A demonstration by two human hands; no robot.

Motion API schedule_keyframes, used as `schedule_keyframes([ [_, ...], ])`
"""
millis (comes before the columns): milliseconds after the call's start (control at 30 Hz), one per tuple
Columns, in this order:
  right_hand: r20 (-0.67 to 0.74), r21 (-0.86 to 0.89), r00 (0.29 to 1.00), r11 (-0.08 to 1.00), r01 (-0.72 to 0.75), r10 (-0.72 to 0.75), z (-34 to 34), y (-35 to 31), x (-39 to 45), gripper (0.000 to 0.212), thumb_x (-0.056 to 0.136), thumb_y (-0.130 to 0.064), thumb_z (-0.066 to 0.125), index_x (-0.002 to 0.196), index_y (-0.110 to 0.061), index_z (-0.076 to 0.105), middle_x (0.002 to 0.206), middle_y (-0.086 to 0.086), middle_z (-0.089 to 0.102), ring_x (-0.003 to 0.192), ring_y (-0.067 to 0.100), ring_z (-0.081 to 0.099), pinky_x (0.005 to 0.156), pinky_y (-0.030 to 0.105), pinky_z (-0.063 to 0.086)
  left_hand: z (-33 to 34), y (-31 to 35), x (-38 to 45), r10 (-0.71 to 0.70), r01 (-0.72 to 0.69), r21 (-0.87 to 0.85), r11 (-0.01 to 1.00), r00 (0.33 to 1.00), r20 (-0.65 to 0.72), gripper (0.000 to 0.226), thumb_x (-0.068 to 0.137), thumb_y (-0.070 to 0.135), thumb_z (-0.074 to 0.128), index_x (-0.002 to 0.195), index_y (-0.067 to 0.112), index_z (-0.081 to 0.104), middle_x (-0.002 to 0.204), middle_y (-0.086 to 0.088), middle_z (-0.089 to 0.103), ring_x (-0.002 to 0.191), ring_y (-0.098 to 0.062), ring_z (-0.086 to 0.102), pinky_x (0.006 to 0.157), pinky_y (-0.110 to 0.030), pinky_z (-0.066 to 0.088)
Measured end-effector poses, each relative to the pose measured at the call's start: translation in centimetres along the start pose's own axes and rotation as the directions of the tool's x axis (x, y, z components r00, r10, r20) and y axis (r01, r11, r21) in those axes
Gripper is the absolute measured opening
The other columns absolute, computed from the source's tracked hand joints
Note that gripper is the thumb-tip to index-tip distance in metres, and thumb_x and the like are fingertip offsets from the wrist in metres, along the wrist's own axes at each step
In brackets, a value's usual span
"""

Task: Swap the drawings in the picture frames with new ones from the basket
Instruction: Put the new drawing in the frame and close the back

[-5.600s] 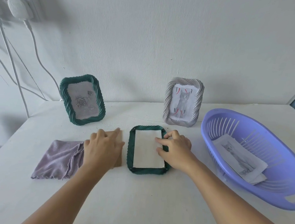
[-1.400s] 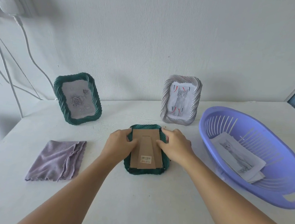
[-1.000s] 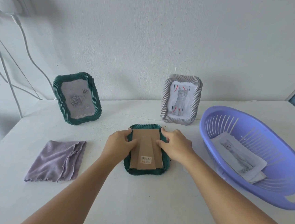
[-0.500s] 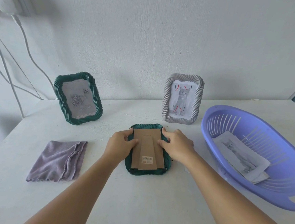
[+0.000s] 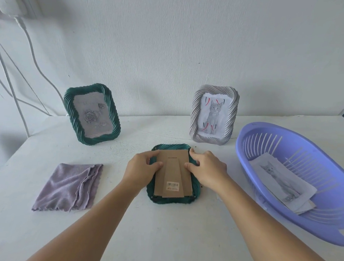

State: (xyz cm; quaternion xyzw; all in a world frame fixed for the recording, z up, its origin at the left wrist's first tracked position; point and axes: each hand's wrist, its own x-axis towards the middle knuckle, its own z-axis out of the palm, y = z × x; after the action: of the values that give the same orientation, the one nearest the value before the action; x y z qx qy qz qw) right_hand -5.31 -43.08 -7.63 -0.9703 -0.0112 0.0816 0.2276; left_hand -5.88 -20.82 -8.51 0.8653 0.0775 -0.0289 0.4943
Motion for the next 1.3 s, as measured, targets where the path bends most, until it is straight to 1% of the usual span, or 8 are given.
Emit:
schedule_keyframes([
  [100,-0.002,0.009,1.000,1.000,0.002,-0.002,0.02,0.01,-0.08,0.058,0.099,-0.058,0.048,0.154,-0.043,0.037,0.124,0.004,0.054,0.119,0.025,0.054,0.101,0.041,0.041,0.13,-0.45,-0.28,0.020,-0.017,0.033,0.999,0.997,-0.073,0.036,0.093,0.032,0.072,0.127,0.032,0.062,0.074,0.004,0.050,0.067,-0.014,0.051,0.058,-0.028,0.043],
  [200,-0.005,0.006,1.000,1.000,0.007,-0.007,-0.02,0.06,-0.06,0.057,0.100,-0.057,0.047,0.154,-0.043,0.036,0.124,0.004,0.054,0.119,0.025,0.054,0.101,0.041,0.042,0.15,-0.45,-0.14,0.027,-0.025,0.054,0.998,0.999,-0.047,0.049,0.094,0.033,0.070,0.141,0.029,0.056,0.079,0.006,0.051,0.075,-0.014,0.053,0.065,-0.031,0.045],
  [367,-0.006,0.006,1.000,1.000,0.012,-0.011,0.00,0.09,-0.03,0.056,0.100,-0.058,0.047,0.153,-0.044,0.037,0.123,0.005,0.055,0.120,0.027,0.054,0.100,0.042,0.042,-0.14,0.04,0.30,-0.017,0.017,0.023,1.000,0.999,0.043,0.054,0.096,0.029,0.069,0.147,0.026,0.053,0.128,-0.007,0.065,0.113,-0.029,0.063,0.085,-0.037,0.054],
  [500,-0.007,0.018,1.000,1.000,0.012,-0.012,0.04,0.09,0.04,0.054,0.099,-0.058,0.049,0.151,-0.046,0.040,0.126,0.005,0.055,0.123,0.028,0.053,0.102,0.042,0.042,-0.51,0.18,0.68,-0.039,0.039,0.001,0.999,0.996,0.077,0.054,0.095,0.027,0.071,0.146,0.027,0.054,0.116,0.001,0.067,0.103,-0.021,0.065,0.090,-0.036,0.057],
  [667,-0.047,0.094,0.999,0.996,-0.001,0.006,0.09,0.04,-0.14,0.057,0.096,-0.057,0.055,0.150,-0.046,0.042,0.115,0.000,0.058,0.113,0.023,0.058,0.099,0.039,0.042,-0.35,-0.01,0.37,-0.035,0.035,0.002,0.999,0.998,0.042,0.052,0.094,0.030,0.072,0.144,0.028,0.056,0.090,0.010,0.061,0.086,-0.014,0.062,0.070,-0.027,0.052],
  [867,-0.089,0.257,0.994,0.966,-0.037,0.062,0.13,-0.17,-0.12,0.059,0.091,-0.050,0.067,0.147,-0.044,0.049,0.081,-0.012,0.052,0.093,0.012,0.058,0.093,0.036,0.040,-0.48,0.11,0.37,-0.026,0.026,-0.003,1.000,0.998,0.051,0.052,0.095,0.030,0.072,0.145,0.028,0.056,0.113,0.000,0.067,0.101,-0.019,0.064,0.081,-0.031,0.056],
  [1033,-0.117,0.275,0.991,0.961,-0.030,0.064,0.16,-0.29,-0.24,0.048,0.090,-0.048,0.070,0.137,-0.044,0.058,0.081,-0.012,0.050,0.090,0.011,0.057,0.087,0.034,0.039,-0.45,0.13,0.45,-0.029,0.028,0.004,1.000,0.998,0.052,0.052,0.095,0.030,0.071,0.145,0.028,0.056,0.114,0.003,0.065,0.098,-0.015,0.063,0.069,-0.023,0.049],
  [1300,-0.134,0.288,0.989,0.957,-0.014,0.055,0.22,0.07,-0.30,0.059,0.089,-0.050,0.070,0.144,-0.043,0.051,0.082,-0.012,0.053,0.084,0.008,0.056,0.085,0.033,0.040,-0.60,0.16,0.44,-0.030,0.030,0.003,1.000,0.998,0.061,0.054,0.095,0.030,0.071,0.146,0.027,0.055,0.124,0.001,0.064,0.105,-0.018,0.063,0.081,-0.029,0.055],
])
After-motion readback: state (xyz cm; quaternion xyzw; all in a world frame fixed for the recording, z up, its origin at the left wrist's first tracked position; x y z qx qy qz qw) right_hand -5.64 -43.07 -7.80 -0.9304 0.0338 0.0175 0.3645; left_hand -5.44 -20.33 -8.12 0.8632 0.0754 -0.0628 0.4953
